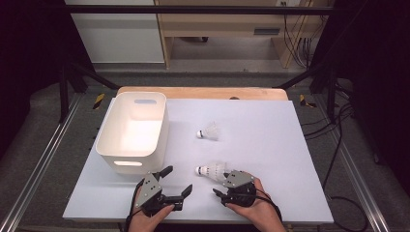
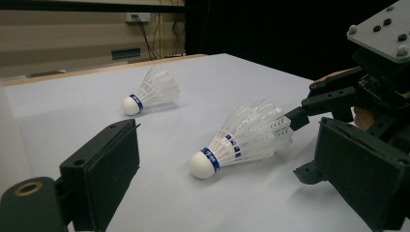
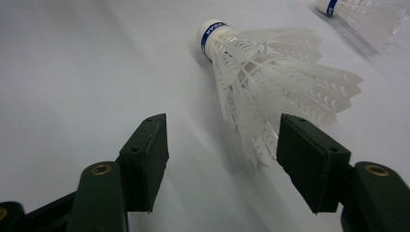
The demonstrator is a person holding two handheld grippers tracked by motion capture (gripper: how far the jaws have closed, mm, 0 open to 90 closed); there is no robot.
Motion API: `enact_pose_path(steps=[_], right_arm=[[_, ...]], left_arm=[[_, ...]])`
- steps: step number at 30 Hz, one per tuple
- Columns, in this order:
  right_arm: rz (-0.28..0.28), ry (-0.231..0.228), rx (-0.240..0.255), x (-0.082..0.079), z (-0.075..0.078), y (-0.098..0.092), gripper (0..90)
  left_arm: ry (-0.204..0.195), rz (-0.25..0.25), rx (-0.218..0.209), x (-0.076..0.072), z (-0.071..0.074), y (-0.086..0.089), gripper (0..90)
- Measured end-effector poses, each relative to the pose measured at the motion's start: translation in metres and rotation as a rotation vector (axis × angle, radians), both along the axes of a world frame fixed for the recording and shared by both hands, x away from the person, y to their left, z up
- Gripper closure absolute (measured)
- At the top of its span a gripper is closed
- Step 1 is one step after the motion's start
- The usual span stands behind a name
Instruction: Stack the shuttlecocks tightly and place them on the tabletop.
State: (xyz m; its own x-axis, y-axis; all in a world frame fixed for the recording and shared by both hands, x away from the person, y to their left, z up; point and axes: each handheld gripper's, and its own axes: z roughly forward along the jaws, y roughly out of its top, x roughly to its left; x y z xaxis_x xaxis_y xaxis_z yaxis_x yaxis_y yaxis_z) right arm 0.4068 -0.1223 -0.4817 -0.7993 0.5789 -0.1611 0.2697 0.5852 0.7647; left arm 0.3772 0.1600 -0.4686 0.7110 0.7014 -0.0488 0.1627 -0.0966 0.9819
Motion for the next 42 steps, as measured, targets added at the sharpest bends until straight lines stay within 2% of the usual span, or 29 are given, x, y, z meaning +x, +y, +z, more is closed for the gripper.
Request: enact_pose_path(steps=[20,24,29,36,42], right_arm=[[-0.056,-0.019,-0.024,0.001,0.003,-0.01,22.1],[-0.075,-0.014,-0.032,0.0,0.006,-0.016,18.9],[-0.11,-0.019,-0.03,0.002,0.018,-0.035,17.6],[-0.164,-0.03,-0.068,0.024,0.037,-0.063,18.1],[-0.199,-0.046,-0.112,0.055,0.049,-0.067,17.8]], left_arm=[[-0.004,0.0,-0.006,0.0,0.0,0.001,8.1],[-0.005,-0.007,-0.003,0.0,0.0,0.0,6.8],[-0.005,-0.015,0.005,-0.001,0.0,-0.002,5.5],[-0.008,-0.018,0.006,-0.001,0.0,-0.002,5.4],[-0.011,-0.017,0.002,-0.001,0.0,-0.001,5.3]])
